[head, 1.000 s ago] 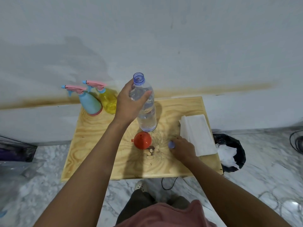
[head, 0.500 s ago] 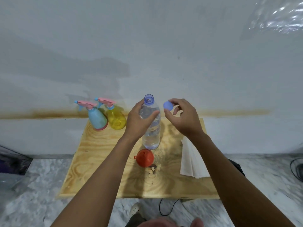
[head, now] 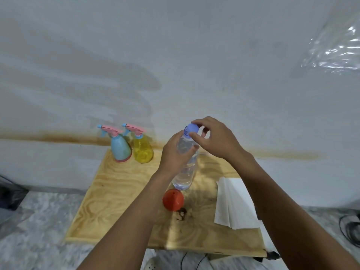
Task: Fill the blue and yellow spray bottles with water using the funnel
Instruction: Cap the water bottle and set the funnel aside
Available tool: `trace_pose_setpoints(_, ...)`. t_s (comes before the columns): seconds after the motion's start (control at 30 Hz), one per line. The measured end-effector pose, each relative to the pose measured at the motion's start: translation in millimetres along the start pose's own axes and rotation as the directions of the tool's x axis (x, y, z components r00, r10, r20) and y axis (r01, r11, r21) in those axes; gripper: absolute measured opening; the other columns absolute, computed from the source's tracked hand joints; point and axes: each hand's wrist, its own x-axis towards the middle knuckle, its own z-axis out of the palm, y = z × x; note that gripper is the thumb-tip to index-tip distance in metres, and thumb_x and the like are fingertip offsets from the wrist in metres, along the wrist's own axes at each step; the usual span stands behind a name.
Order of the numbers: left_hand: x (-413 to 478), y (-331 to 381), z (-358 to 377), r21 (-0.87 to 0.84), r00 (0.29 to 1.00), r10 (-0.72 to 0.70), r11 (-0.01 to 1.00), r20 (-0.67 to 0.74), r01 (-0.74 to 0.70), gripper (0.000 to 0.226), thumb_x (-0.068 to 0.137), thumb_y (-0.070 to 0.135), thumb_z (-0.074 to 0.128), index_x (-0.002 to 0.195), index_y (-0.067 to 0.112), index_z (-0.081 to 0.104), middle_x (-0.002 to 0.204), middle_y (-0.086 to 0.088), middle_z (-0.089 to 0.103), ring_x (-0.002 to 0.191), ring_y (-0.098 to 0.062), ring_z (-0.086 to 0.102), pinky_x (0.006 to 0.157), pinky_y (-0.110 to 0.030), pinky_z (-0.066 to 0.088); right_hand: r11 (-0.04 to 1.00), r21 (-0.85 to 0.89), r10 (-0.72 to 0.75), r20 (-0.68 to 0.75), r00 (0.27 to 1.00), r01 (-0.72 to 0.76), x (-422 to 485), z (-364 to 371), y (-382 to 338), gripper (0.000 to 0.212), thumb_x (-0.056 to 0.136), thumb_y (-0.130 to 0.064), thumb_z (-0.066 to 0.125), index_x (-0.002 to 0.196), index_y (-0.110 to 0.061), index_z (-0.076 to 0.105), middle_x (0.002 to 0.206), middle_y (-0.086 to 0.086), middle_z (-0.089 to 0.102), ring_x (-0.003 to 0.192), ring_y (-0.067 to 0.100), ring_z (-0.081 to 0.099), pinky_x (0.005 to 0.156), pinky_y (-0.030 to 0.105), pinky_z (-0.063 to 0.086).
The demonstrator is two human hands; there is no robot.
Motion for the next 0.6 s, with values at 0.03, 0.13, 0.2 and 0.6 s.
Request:
trace_pose_setpoints(0.03,0,-1,0,0.002,1.000,0.001,1.000,0.002,-0.001,0.055,0.082,0.039,0.078,0.132,0.030,0.059,0.116,0.016,0.067,0.107,0.005,0.060,0.085,-0.007,0.045,1.000,-0.013,0.000,0.008,1.000,0.000,1,-1,-1,0.032,0.090,-0.046,0.062,0.120,-0.034,0.063,0.106,-0.019,0.060,0.083,0.004,0.061,0.073,0.022,0.048)
trace_pose_setpoints(0.13,0,-2,1,-0.010,1.000,0.005,1.000,0.003,-0.005,0.053,0.082,0.039,0.078,0.131,0.030,0.060,0.115,0.015,0.067,0.107,0.003,0.061,0.083,-0.007,0.045,0.999,-0.053,-0.003,0.044,0.999,0.006,3,-2,-7,0.034,0.091,-0.047,0.061,0.122,-0.033,0.063,0.110,-0.019,0.060,0.083,0.004,0.062,0.073,0.023,0.047)
trace_pose_setpoints(0.2,0,-3,1,-0.009,1.000,-0.002,1.000,0.000,0.002,0.055,0.082,0.039,0.078,0.132,0.029,0.059,0.116,0.015,0.066,0.106,0.003,0.061,0.082,-0.006,0.044,0.995,-0.101,0.002,0.069,0.998,0.005,4,-3,-9,0.035,0.091,-0.049,0.060,0.122,-0.034,0.062,0.112,-0.019,0.060,0.082,0.004,0.062,0.072,0.024,0.046)
trace_pose_setpoints(0.6,5,-13,4,0.004,1.000,-0.019,1.000,-0.001,0.019,0.065,0.079,0.049,0.077,0.136,0.027,0.055,0.127,0.012,0.064,0.118,-0.005,0.059,0.100,-0.029,0.051,0.999,0.031,-0.045,0.244,0.969,0.039,16,-14,-2,0.047,0.093,-0.043,0.062,0.138,-0.036,0.051,0.134,-0.023,0.055,0.113,-0.005,0.056,0.099,0.033,0.048)
